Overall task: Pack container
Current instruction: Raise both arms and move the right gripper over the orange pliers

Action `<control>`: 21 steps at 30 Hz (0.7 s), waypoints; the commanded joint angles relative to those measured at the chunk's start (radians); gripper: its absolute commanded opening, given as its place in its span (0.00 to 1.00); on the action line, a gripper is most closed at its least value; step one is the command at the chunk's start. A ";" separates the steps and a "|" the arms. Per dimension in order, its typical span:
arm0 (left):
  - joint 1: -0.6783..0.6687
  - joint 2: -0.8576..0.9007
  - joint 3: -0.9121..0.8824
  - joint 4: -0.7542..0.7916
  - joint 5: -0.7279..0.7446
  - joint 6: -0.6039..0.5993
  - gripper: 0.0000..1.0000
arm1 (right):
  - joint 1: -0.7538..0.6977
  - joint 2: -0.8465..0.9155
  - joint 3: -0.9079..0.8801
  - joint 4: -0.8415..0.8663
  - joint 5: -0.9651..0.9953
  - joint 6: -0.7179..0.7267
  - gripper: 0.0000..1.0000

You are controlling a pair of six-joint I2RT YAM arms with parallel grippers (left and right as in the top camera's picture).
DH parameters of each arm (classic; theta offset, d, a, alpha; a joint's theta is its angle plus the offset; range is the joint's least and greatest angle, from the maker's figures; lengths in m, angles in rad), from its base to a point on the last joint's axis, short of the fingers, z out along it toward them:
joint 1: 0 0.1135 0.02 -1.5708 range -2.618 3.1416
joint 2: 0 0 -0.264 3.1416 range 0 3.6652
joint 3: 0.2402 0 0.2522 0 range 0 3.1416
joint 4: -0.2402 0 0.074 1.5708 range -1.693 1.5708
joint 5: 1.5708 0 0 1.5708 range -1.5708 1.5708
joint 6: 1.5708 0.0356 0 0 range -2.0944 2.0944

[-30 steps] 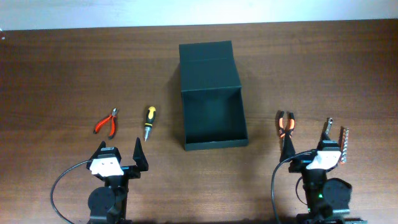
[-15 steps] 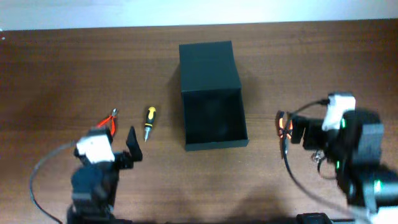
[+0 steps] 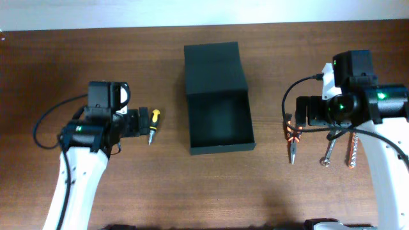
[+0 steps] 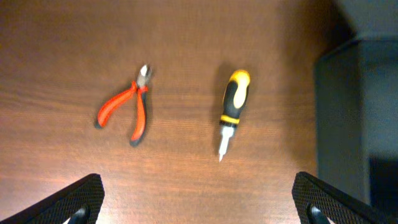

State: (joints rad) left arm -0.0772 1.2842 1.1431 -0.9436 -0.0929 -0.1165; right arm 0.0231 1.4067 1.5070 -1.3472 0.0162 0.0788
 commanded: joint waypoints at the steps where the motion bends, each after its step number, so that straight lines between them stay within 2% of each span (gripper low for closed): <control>1: 0.003 0.043 0.013 -0.024 0.010 0.013 0.99 | -0.014 0.042 -0.001 0.022 0.037 0.004 0.99; 12: 0.003 0.043 0.014 -0.023 -0.004 0.016 0.99 | -0.090 0.203 -0.066 0.117 0.018 -0.018 0.99; 14: 0.004 0.043 0.014 -0.019 -0.009 0.064 0.99 | -0.090 0.243 -0.107 0.152 0.014 -0.018 0.99; 21: 0.004 0.042 0.018 -0.004 -0.012 0.069 0.99 | -0.091 0.277 -0.300 0.331 -0.057 -0.019 0.99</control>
State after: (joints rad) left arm -0.0769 1.3300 1.1431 -0.9531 -0.0944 -0.0681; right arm -0.0643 1.6825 1.2781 -1.0767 0.0124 0.0673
